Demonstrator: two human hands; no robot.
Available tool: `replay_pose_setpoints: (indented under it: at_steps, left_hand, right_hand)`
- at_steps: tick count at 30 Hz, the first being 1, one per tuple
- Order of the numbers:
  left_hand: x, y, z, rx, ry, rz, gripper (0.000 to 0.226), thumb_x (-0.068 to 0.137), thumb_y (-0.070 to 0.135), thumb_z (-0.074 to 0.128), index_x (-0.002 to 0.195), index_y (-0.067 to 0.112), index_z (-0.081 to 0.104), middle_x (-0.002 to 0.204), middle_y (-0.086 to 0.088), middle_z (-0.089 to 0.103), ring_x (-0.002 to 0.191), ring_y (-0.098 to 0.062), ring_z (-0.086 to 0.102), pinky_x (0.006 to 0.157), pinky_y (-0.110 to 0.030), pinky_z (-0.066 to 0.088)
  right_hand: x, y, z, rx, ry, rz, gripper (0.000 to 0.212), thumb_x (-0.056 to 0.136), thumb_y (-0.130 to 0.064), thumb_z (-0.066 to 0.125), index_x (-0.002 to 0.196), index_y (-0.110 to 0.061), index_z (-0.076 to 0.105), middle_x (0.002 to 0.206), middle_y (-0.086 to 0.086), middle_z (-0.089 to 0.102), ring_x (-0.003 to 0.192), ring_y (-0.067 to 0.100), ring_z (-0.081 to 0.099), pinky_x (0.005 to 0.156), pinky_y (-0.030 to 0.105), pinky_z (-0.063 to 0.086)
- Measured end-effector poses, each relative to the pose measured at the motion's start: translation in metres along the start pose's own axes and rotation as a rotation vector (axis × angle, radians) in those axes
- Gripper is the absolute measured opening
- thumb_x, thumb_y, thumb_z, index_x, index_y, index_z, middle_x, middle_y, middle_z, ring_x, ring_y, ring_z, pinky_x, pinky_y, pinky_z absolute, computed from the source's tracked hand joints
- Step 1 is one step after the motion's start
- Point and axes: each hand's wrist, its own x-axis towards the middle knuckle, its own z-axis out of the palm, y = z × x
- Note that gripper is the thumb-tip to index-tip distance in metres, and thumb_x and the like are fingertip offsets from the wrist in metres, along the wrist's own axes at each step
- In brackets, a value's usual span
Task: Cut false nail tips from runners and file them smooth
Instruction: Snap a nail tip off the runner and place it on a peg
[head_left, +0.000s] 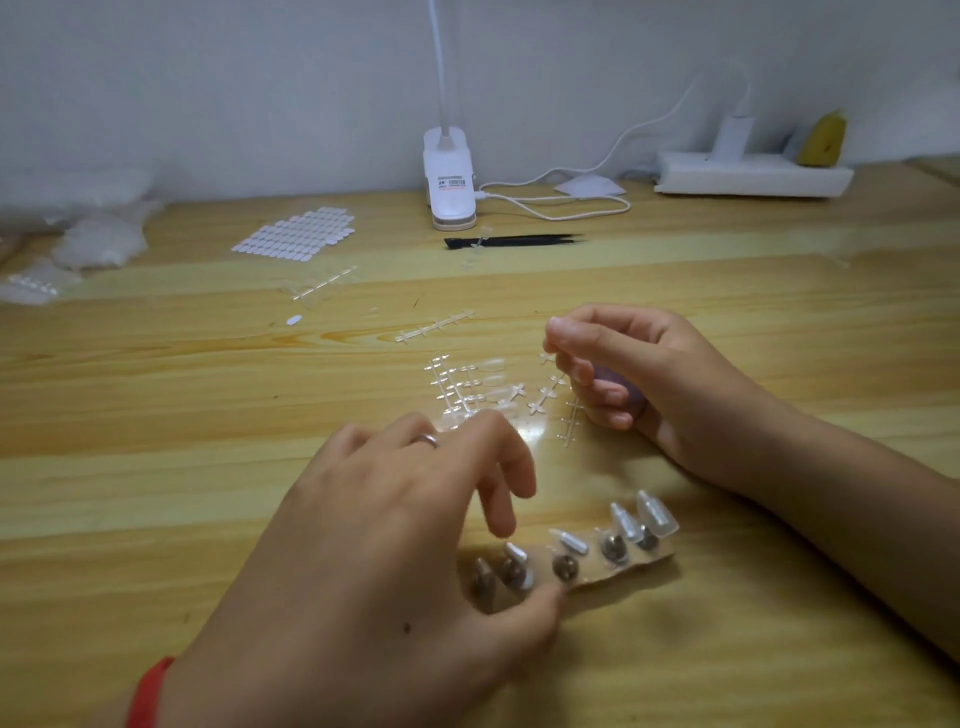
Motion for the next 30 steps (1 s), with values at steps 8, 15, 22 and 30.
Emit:
replay_pose_setpoints:
  at_steps: [8,15,22,30]
  left_hand:
    - [0.012,-0.007,0.008,0.02,0.016,0.139,0.032,0.061,0.045,0.057,0.086,0.036,0.039,0.057,0.029,0.056,0.062,0.007,0.044,0.069,-0.023,0.039]
    - [0.024,-0.013,-0.006,-0.774,0.264,0.024,0.039,0.067,0.021,0.08,0.087,0.03,0.048,0.077,0.005,0.069,0.063,-0.01,0.069,0.059,-0.021,0.056]
    - [0.036,-0.026,0.012,-0.997,0.181,-0.283,0.053,0.055,0.024,0.082,0.096,0.021,0.048,0.079,-0.002,0.074,0.07,-0.017,0.072,0.059,-0.035,0.058]
    - [0.036,-0.037,0.006,-0.881,0.186,-0.265,0.047,0.061,0.027,0.08,0.098,0.023,0.052,0.078,0.003,0.075,0.065,-0.009,0.07,0.054,-0.022,0.052]
  right_hand:
    - [0.0,-0.001,0.001,-0.01,0.01,-0.002,0.014,0.068,-0.031,0.069,0.068,-0.017,0.068,0.057,-0.005,0.046,0.043,0.005,0.032,0.038,0.014,0.027]
    - [0.001,-0.002,0.001,0.073,0.018,0.01,0.015,0.085,-0.021,0.054,0.083,-0.011,0.065,0.063,-0.001,0.047,0.051,0.008,0.032,0.043,0.019,0.025]
    - [0.0,0.001,-0.002,0.105,0.057,-0.092,0.048,0.089,0.013,0.03,0.12,-0.012,0.056,0.107,0.009,0.071,0.077,0.017,0.057,0.066,0.024,0.047]
    - [0.0,0.007,0.001,-0.01,0.051,-0.104,0.034,0.078,-0.003,0.043,0.099,-0.013,0.068,0.09,0.007,0.068,0.075,0.016,0.059,0.067,0.025,0.049]
